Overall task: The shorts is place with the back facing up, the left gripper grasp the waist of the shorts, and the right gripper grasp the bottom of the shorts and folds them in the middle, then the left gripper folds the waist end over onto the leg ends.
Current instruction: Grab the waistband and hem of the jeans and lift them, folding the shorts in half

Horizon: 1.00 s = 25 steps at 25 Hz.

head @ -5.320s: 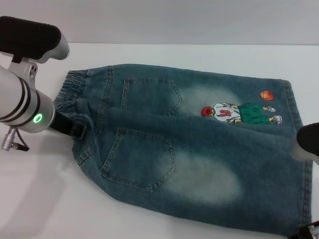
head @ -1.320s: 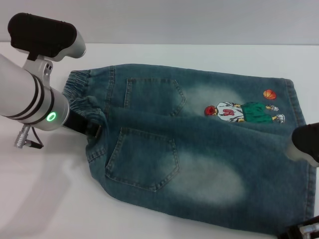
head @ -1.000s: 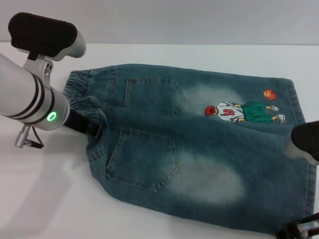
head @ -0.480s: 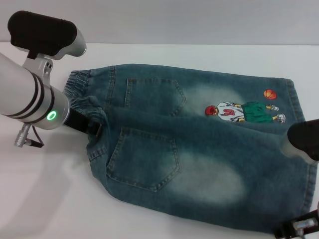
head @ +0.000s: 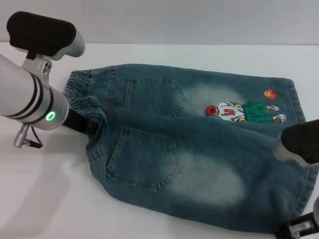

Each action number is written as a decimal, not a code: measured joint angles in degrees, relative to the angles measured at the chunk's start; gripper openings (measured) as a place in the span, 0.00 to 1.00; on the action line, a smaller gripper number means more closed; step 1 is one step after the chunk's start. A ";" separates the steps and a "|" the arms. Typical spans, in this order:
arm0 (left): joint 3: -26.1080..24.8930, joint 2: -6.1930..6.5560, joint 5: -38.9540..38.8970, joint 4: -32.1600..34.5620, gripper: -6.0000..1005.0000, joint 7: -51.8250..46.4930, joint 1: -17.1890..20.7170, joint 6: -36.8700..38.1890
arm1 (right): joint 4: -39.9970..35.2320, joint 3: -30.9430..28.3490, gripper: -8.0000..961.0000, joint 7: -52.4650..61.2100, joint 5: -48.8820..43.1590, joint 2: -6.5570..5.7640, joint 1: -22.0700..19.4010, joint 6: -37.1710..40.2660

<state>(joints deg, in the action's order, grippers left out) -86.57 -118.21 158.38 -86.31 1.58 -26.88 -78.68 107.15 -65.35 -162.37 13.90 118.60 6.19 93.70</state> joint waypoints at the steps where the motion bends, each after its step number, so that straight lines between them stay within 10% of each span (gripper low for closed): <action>1: 0.00 0.00 0.00 0.00 0.23 0.00 0.00 0.00 | 0.28 0.18 0.48 -0.85 0.54 -0.03 0.18 0.02; 9: 0.00 0.00 0.00 0.02 0.23 0.00 -0.09 0.10 | 2.70 -0.02 0.13 -1.93 1.59 -0.12 0.69 0.16; 25: -0.71 -0.01 -0.02 -1.41 0.23 -0.56 1.89 3.57 | 9.44 -3.14 0.07 -2.84 -1.55 -1.19 0.68 0.81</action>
<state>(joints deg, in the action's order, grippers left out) -87.28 -118.21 158.36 -87.72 1.02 -24.99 -75.11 116.58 -68.49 -165.22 12.35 117.42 6.87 94.51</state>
